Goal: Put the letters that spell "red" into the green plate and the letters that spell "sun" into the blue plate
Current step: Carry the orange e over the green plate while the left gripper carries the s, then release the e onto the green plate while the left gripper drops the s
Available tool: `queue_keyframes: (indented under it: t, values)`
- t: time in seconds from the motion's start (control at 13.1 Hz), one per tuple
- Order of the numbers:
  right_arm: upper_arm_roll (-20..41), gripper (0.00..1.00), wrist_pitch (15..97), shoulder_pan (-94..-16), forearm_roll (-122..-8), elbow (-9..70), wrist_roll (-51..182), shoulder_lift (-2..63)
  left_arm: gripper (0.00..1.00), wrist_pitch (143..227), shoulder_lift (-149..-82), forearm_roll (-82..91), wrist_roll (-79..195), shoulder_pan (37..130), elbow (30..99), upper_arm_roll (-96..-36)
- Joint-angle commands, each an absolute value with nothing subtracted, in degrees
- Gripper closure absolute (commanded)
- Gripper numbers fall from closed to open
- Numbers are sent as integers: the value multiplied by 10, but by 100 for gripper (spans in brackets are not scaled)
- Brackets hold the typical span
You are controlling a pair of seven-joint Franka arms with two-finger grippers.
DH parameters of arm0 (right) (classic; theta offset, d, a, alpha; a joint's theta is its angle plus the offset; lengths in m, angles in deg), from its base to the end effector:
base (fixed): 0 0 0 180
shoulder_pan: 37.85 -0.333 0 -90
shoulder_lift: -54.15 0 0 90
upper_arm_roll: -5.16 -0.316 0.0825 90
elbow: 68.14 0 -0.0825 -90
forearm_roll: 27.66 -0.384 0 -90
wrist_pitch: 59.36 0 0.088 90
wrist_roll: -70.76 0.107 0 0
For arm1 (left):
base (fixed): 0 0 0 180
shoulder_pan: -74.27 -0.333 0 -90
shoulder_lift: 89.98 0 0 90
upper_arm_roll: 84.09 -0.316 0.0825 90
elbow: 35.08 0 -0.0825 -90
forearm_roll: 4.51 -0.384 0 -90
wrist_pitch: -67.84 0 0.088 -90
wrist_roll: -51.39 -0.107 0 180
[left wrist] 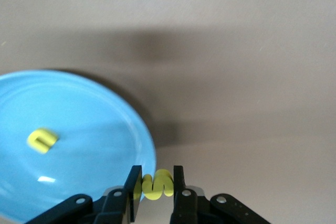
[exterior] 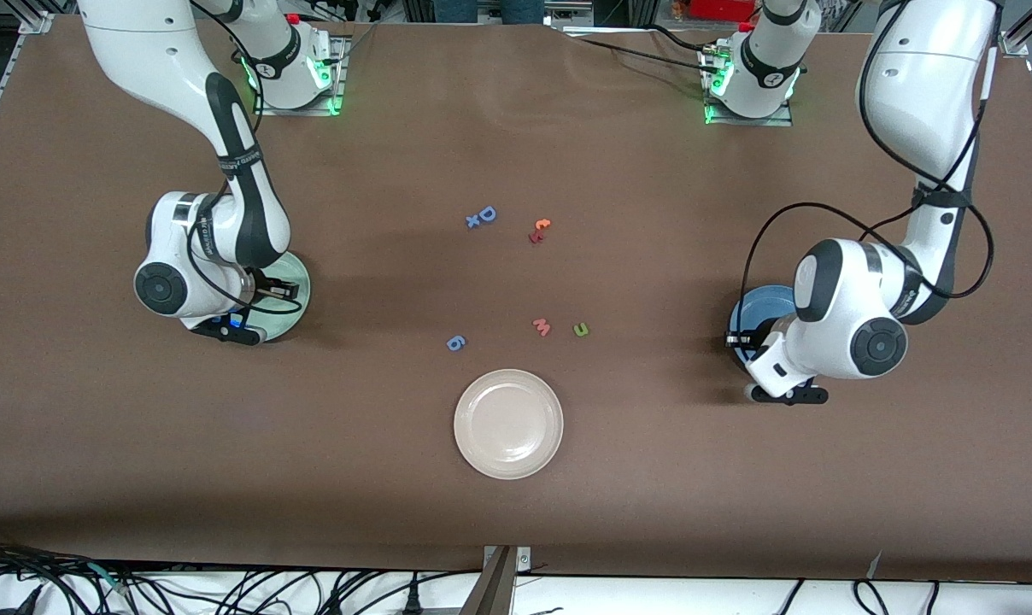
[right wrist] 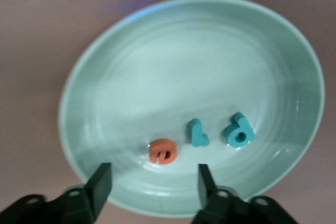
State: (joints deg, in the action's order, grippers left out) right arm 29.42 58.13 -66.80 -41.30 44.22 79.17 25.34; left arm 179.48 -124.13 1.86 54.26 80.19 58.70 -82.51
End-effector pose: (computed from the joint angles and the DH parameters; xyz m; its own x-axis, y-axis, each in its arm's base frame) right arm 0.5701 0.0626 0.2119 0.9189 -0.2062 -0.3364 -0.1862 -0.9783 0.0909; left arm 0.6477 -0.0909 0.2504 0.9572 -0.0345 -0.2875 -0.0093 -0.9960 0.0886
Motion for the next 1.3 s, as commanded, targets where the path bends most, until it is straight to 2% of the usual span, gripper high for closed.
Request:
queue_keyframes:
  t: [0.0, 0.15, 0.31, 0.53, 0.76, 1.07, 1.15, 1.22]
  values:
    - [317, 0, 466, -669, -423, 382, 787, 299, 78, 1796, -1175, -12, 508, 783, 665, -821]
    - [348, 0, 333, -669, -423, 269, 789, 299, 78, 1802, -1162, -15, 479, 771, 685, -820]
    - [371, 0, 241, -669, -420, 171, 790, 299, 78, 1817, -1148, -20, 460, 755, 713, -820]
    - [404, 0, 189, -669, -423, 69, 781, 305, 78, 1875, -1128, -20, 424, 735, 771, -819]
    - [401, 0, 191, -670, -423, 49, 781, 366, 77, 1943, -1127, -20, 392, 717, 813, -819]
    - [401, 0, 188, -676, -414, 49, 781, 390, 77, 1967, -1149, -20, 391, 714, 809, -818]
    - [401, 0, 187, -676, -406, 49, 781, 394, 74, 1971, -1159, -18, 391, 711, 803, -818]
    - [398, 0, 188, -676, -393, 49, 781, 394, 58, 1972, -1166, -17, 391, 712, 796, -818]
